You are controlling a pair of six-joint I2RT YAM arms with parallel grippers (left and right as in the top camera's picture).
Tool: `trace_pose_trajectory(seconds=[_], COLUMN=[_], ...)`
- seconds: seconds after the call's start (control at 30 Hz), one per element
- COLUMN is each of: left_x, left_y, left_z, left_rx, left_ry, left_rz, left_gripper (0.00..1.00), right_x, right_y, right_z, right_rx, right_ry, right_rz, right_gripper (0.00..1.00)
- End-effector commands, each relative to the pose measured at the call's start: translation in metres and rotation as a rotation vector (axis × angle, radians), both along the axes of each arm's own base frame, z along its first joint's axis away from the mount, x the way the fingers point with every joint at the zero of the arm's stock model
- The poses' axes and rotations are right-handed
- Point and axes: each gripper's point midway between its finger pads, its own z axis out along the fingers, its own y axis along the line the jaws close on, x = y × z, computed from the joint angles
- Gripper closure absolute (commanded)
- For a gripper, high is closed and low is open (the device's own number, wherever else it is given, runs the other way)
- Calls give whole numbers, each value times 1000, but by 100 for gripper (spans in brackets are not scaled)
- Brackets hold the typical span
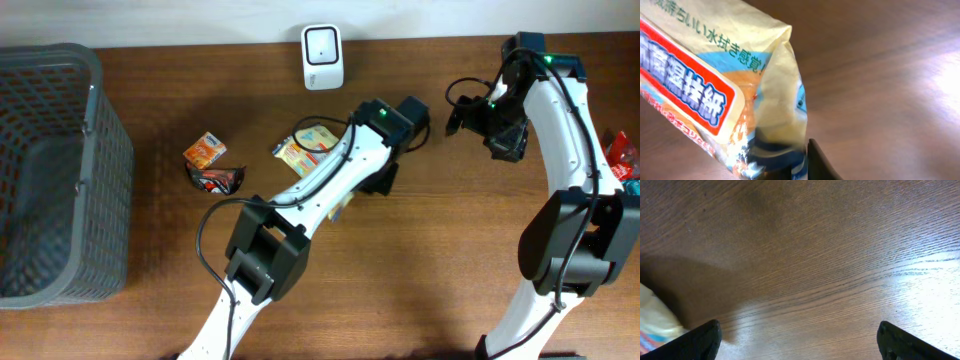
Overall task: Scan the item barcode
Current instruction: 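Lower the white-blue bag to the table center and release it, then grasp the white-blue bag with the right gripper and raise it to the scanner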
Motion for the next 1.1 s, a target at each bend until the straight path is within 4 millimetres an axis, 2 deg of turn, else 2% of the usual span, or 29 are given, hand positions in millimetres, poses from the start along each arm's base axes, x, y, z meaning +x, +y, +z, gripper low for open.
trace_pose_trajectory(seconds=[0.0, 0.03, 0.07, 0.13, 0.23, 0.27, 0.3, 0.4, 0.43, 0.57, 0.67, 0.73, 0.77, 0.8, 0.87, 0.97, 1.07], left_x=[-23, -20, -17, 2, 51, 69, 81, 94, 100, 112, 114, 119, 119, 118, 120, 123, 124], left_y=[-21, -16, -11, 10, 52, 76, 99, 132, 151, 187, 197, 202, 203, 205, 218, 238, 250], left_z=[13, 26, 35, 67, 118, 127, 128, 122, 117, 105, 104, 105, 105, 104, 104, 103, 103], left_rx=[-99, -93, -87, -77, -153, -171, -175, -230, -216, -202, -197, -170, -168, -169, -176, -197, -193], left_ry=[100, 92, 79, 7, -143, -174, -177, -127, -119, -101, -103, -130, -130, -127, -129, -122, -124], left_rz=[-42, -59, -51, -11, 117, 181, 234, 327, 367, 449, 469, 473, 475, 506, 591, 666, 685], left_gripper=[21, 1, 1, 1, 1, 1, 1, 1, 1, 1, 1, 1, 1, 1, 1, 1, 1], right_x=[4, 4, 4, 4, 3, 3, 3, 3, 3, 4, 6, 11, 12, 11, 9, 15, 3], right_y=[-2, -2, -2, -2, -2, -2, -2, -2, -3, 0, 23, 52, 63, 83, 112, 139, 186], right_z=[7, 7, 7, 7, 7, 7, 7, 7, 7, 8, 13, 19, 19, 17, 11, 0, -7], right_rx=[-14, -14, -14, -14, -14, -14, -14, -14, -14, 0, 138, 251, 240, 227, 191, 74, 71], right_ry=[-22, -22, -22, -22, -22, -22, -22, -22, -22, -23, -38, -86, -110, -132, -152, -171, -187], right_rz=[-7, -7, -7, -7, -7, -7, -6, -7, -7, -9, 9, 107, 207, 353, 517, 622, 828], right_gripper=[2, 2, 2, 2, 1, 2, 1, 2, 2, 1, 1, 2, 1, 1, 1, 1, 1])
